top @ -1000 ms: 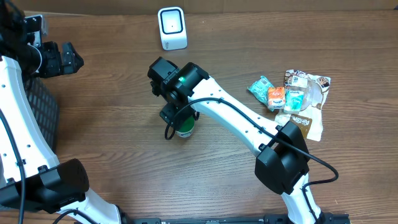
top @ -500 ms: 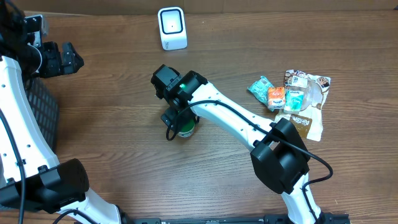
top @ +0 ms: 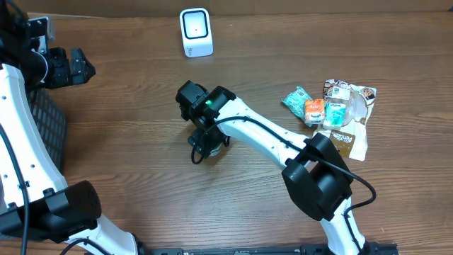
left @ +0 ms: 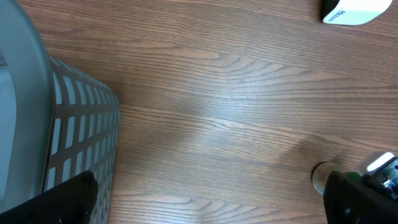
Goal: Scan the item barcode
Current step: 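Lower the right gripper around the jar and close on it, then lift the green-lidded jar and carry it toward the scanner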
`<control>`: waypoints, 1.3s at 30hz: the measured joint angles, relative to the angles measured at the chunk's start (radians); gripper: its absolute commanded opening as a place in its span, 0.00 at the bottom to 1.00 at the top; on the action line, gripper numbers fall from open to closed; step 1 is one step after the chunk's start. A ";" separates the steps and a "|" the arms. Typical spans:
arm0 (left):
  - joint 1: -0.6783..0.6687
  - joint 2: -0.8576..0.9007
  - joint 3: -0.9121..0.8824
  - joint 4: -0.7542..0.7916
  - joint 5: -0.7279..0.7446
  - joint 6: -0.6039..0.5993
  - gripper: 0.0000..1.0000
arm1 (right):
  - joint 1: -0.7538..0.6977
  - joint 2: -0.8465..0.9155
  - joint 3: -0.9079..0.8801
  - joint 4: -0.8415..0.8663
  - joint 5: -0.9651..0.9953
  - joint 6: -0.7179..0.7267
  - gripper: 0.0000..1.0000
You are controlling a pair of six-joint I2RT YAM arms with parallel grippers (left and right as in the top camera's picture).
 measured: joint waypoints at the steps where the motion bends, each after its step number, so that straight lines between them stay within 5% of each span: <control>1: 0.000 0.000 0.000 0.000 0.000 0.000 1.00 | 0.000 0.000 0.000 0.003 -0.002 -0.002 0.69; 10: 0.000 0.000 0.000 0.000 0.000 0.000 1.00 | 0.000 0.000 0.000 0.006 -0.006 -0.002 0.45; 19: 0.000 0.000 0.000 0.000 0.000 0.000 1.00 | -0.056 0.000 0.100 -0.084 -0.074 -0.002 0.44; 22: 0.000 0.000 0.000 0.000 0.000 0.000 1.00 | -0.113 -0.006 0.169 -0.090 -0.183 -0.026 0.44; 31: 0.000 0.000 0.000 0.000 0.000 0.000 1.00 | -0.401 -0.145 0.182 -0.133 -0.943 -0.326 0.40; 39: 0.000 0.000 0.000 0.000 0.000 0.000 1.00 | -0.537 -0.207 0.185 -0.124 -1.163 -0.419 0.40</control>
